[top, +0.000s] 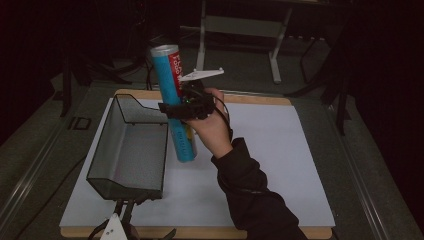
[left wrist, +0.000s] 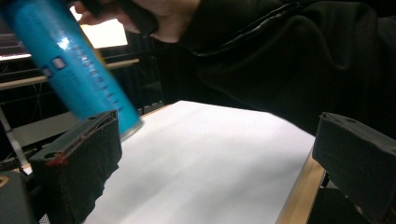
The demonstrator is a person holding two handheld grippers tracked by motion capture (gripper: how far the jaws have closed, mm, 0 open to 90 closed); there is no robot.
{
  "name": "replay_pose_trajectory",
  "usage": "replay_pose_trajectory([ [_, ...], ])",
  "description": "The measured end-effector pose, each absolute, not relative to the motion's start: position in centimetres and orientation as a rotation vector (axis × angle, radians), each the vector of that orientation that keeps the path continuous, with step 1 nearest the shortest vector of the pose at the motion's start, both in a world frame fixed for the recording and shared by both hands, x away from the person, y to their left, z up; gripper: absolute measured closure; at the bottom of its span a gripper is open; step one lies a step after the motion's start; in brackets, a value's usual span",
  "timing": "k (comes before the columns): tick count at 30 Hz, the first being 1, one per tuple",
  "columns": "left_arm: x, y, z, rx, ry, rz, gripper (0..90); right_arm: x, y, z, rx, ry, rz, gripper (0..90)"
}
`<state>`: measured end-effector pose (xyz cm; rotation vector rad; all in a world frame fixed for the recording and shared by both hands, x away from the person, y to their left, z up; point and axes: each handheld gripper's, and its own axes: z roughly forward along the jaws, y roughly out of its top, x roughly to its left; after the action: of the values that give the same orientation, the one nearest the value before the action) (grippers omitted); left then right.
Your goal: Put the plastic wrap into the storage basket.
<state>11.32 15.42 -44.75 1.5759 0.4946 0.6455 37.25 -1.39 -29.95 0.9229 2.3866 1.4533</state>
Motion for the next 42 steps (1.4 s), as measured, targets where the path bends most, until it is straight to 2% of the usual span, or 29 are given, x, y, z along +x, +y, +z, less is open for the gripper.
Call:
replay_pose_trajectory([
  [22, 11.3, 15.7, -44.7, 1.566, 0.499, 0.647, 2.0, 39.3, 5.1, -36.0, 1.188, 2.424, 1.64, 31.8],
  [30, 11.3, 15.7, -44.7, 1.568, 0.497, 0.638, 2.0, 39.9, 6.8, -39.1, 1.291, 2.526, 1.554, 31.8],
  [42, 11.2, 15.7, -44.7, 1.57, 0.494, 0.634, 1.9, 39.2, 7.8, -40.9, 1.405, 2.624, 1.359, 31.8],
])
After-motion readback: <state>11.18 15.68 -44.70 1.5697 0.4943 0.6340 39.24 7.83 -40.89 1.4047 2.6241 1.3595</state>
